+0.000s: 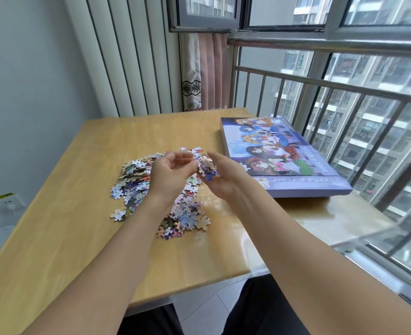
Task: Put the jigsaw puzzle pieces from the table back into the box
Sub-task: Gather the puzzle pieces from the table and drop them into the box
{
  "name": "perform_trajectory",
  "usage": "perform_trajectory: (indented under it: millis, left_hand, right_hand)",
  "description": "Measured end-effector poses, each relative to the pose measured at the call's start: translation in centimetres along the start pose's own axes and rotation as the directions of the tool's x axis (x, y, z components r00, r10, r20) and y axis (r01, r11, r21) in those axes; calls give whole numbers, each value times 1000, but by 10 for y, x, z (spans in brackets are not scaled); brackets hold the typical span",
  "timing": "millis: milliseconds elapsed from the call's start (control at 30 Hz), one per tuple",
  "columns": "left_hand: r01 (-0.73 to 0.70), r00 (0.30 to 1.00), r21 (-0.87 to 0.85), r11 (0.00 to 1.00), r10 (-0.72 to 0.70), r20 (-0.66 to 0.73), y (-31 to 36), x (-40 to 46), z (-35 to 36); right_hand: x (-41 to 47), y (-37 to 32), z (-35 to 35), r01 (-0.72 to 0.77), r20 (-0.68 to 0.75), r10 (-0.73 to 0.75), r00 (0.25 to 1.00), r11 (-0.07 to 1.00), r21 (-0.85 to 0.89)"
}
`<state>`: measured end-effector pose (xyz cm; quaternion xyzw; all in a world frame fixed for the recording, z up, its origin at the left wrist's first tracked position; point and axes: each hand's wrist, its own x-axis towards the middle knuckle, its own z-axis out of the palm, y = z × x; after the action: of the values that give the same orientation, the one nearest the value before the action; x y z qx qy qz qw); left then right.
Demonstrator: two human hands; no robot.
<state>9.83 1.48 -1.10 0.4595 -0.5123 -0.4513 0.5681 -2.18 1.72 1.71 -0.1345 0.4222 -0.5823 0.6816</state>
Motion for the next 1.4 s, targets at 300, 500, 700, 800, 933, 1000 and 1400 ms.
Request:
perform_trajectory:
  millis: [300, 500, 700, 800, 933, 1000, 1400]
  left_hand:
    - [-211, 975, 376, 902, 167, 147, -2, 2, 9]
    - [-648, 721, 560, 516, 180, 669, -17, 2, 56]
    - [-663, 720, 524, 535, 262, 643, -21, -3, 86]
    - [-613, 777, 561, 556, 298, 555, -11, 3, 94]
    - [-549, 836, 634, 545, 333, 437, 14, 19, 106]
    - [-531, 847, 643, 552, 369, 382, 31, 26, 113]
    - [-558, 828, 561, 611, 448, 337, 88, 29, 114]
  right_hand:
    - [-28, -52, -31, 28, 8, -30, 1000, 982, 187]
    - [-34, -75, -59, 55, -6, -54, 999, 989, 135]
    - [-53, -95, -78, 117, -6, -117, 993, 987, 107]
    - [-62, -104, -86, 136, -1, -138, 990, 977, 161]
    - [-77, -107, -86, 161, 43, -172, 984, 969, 188]
    - [-80, -107, -86, 170, 25, -179, 984, 963, 207]
    - [-43, -142, -84, 242, -272, -163, 948, 926, 291]
